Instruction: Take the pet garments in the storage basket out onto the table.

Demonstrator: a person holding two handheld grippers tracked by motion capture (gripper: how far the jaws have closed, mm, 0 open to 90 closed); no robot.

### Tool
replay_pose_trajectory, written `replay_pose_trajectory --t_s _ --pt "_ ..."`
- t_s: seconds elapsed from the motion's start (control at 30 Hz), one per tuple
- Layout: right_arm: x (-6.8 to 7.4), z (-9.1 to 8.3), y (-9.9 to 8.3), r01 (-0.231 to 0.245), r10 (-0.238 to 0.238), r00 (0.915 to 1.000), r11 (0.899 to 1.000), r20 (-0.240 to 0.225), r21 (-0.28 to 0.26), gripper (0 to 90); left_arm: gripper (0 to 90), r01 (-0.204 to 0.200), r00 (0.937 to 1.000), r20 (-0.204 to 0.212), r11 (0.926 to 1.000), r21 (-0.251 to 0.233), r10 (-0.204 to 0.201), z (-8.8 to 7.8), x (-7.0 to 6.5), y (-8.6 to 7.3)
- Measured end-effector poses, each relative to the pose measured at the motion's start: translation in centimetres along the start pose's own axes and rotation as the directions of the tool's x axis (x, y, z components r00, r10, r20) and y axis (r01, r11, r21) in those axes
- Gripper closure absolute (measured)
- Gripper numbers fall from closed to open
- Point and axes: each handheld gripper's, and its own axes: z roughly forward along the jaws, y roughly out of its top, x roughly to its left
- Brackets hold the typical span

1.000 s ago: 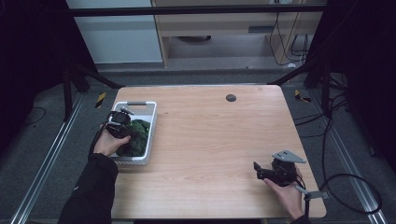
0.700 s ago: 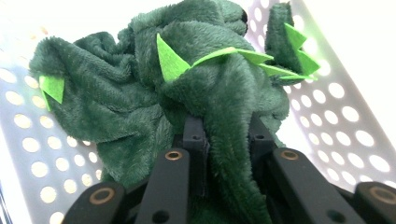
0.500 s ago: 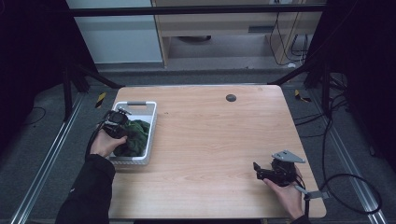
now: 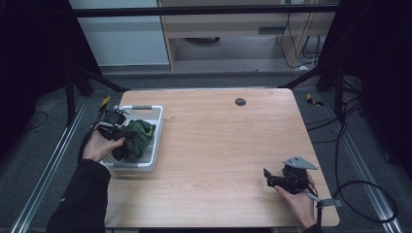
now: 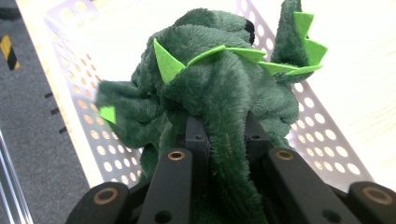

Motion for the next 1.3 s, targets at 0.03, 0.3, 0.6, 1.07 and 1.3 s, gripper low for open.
replay_pose_trajectory --t_s 0.03,0.3,0.6,1.07,1.3 --pt "0.0 0.0 0.0 0.000 0.000 1.0000 1.000 0.001 -0.001 11.6 77.4 -0.001 1.0000 -0.004 1.0000 -0.006 0.001 -0.3 0.0 0.0" --pt "0.0 0.0 0.0 -0.001 0.001 1.0000 1.000 0.001 -0.001 11.5 77.5 -0.025 0.9996 -0.011 0.9992 -0.031 0.024 -2.8 0.1 0.3" --pt "-0.1 -0.1 0.0 -0.001 0.001 1.0000 1.000 0.003 -0.004 11.5 77.5 -0.055 0.9985 0.000 0.9968 -0.058 0.055 -5.0 -0.4 0.6" --pt "-0.1 -0.1 0.1 -0.004 0.004 1.0000 1.000 0.002 -0.006 11.3 77.5 -0.132 0.9910 0.013 0.9876 -0.086 0.133 -8.8 -1.7 1.3" --pt "-0.1 -0.1 0.1 -0.003 0.003 1.0000 1.000 0.002 -0.008 11.3 77.5 -0.179 0.9827 0.032 0.9803 -0.083 0.182 -9.9 -2.9 1.9"
